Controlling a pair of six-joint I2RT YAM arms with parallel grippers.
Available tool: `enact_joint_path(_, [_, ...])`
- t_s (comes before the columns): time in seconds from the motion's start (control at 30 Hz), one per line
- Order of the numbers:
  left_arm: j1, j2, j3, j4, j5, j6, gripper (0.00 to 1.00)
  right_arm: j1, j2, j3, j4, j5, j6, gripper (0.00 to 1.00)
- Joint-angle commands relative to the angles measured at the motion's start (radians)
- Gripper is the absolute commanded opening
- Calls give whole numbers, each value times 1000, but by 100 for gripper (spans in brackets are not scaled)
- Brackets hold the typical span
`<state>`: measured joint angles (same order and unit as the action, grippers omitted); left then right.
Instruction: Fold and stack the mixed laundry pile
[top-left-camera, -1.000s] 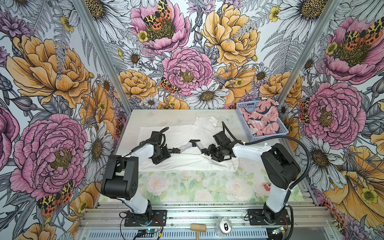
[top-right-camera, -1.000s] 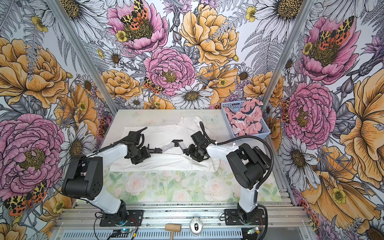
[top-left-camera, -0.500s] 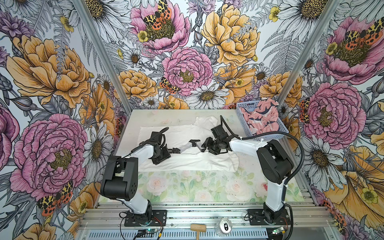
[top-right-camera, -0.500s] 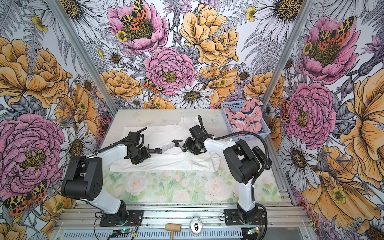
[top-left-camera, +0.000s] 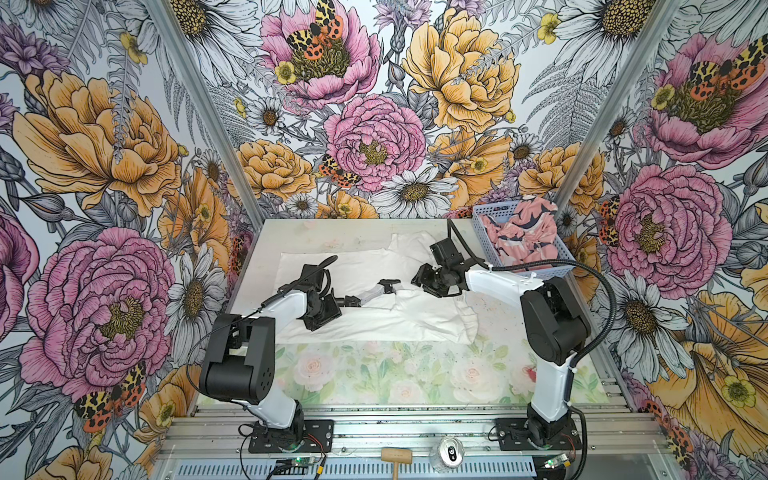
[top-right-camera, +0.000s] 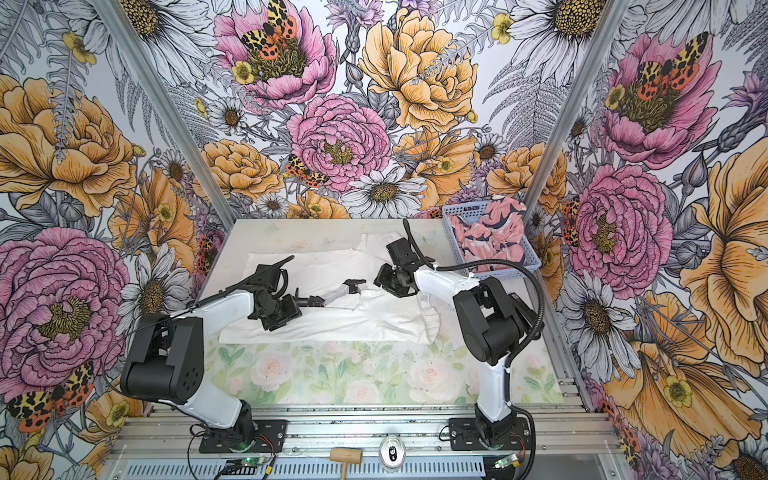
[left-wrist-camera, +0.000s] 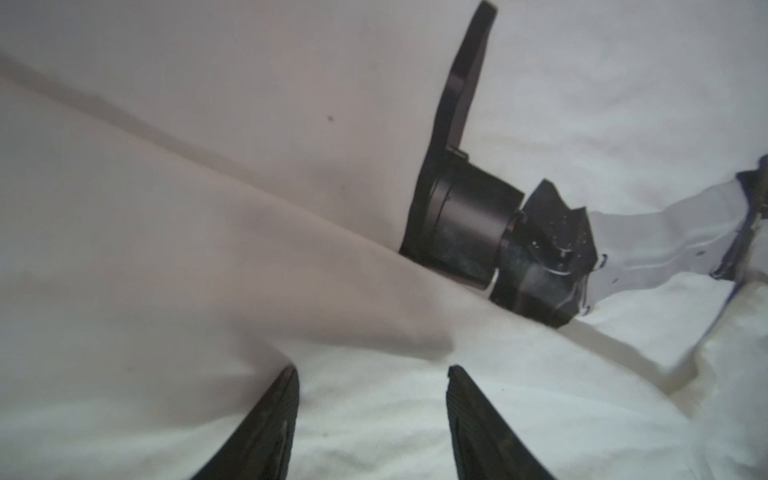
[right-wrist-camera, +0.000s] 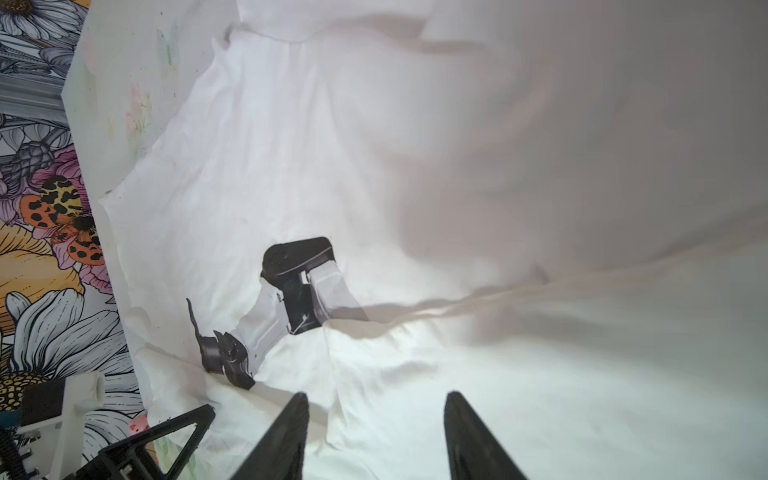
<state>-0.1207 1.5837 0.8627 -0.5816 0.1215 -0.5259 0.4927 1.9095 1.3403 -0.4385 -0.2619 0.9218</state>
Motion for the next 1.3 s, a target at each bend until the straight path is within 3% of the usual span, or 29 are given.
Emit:
enact_joint_path(0.0, [0,-26,-14,-36,14,-1,59,0,-132,-71,-197,24,-130,49])
enact_joint_path(0.2, [-2,-41,-22,-61,4,12,59,6,-315,-262,-350,45,-211,41])
enact_joint_path(0.37, [2,-30,-35,-86,-34,32,59,9,-409,-327,-480,225,-285,39])
enact_joint_path(0.43, [11,-22,-43,-83,-39,35,59,2,-432,-353,-482,245,-308,38])
enact_joint_path(0.97, [37,32,-42,-77,-54,60,59,-6,-308,-415,-298,222,-354,27])
enact_joint_path(1.17, [48,41,-45,-79,-50,65,59,-43,-299,-434,-302,267,-358,2])
enact_joint_path(1.27, [49,47,-43,-86,-55,67,59,-61,-308,-431,-319,275,-376,0])
